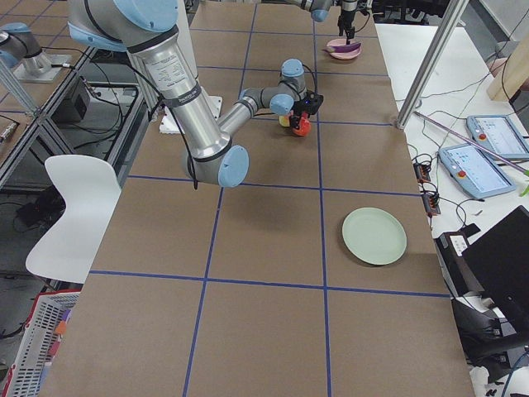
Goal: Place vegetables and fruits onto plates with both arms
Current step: 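Grasp the red pomegranate with right gripper while left gripper releases eggplant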
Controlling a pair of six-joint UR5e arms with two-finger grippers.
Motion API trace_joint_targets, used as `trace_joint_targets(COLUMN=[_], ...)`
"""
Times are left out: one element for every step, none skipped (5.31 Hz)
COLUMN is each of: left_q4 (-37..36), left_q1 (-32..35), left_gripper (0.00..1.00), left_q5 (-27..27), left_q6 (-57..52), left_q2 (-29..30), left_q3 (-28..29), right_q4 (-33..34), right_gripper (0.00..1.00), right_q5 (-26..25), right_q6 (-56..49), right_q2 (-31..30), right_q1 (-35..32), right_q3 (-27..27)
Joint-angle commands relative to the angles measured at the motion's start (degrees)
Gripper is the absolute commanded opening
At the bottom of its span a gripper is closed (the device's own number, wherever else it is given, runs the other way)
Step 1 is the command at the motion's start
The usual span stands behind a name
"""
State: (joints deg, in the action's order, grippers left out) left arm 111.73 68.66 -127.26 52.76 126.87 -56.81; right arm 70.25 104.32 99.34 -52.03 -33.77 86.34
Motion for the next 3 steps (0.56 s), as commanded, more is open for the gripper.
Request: trace_joint_targets(left_q4=[-0.1, -0.1, -0.1], left_q1=[0.0, 0.0, 0.0], left_gripper=[1.00, 1.00, 1.00], left_q5=[0.0, 0.0, -0.1], left_q6=[0.2, 0.3, 1.9], left_q2=[0.0, 0.0, 0.1], left_q3=[-0.8, -1.1, -1.8], right_q4=[0.0, -0.1, -0.1], right_gripper=[1.00, 0.98, 0.90], right_q5=[-0.3, -0.3, -0.3], right_q6=[0.2, 0.1, 0.1], right_q2=[1.6, 1.7, 1.8], right_q1=[0.1, 0.1, 0.2], right_q3=[-2.8, -3.2, -3.3])
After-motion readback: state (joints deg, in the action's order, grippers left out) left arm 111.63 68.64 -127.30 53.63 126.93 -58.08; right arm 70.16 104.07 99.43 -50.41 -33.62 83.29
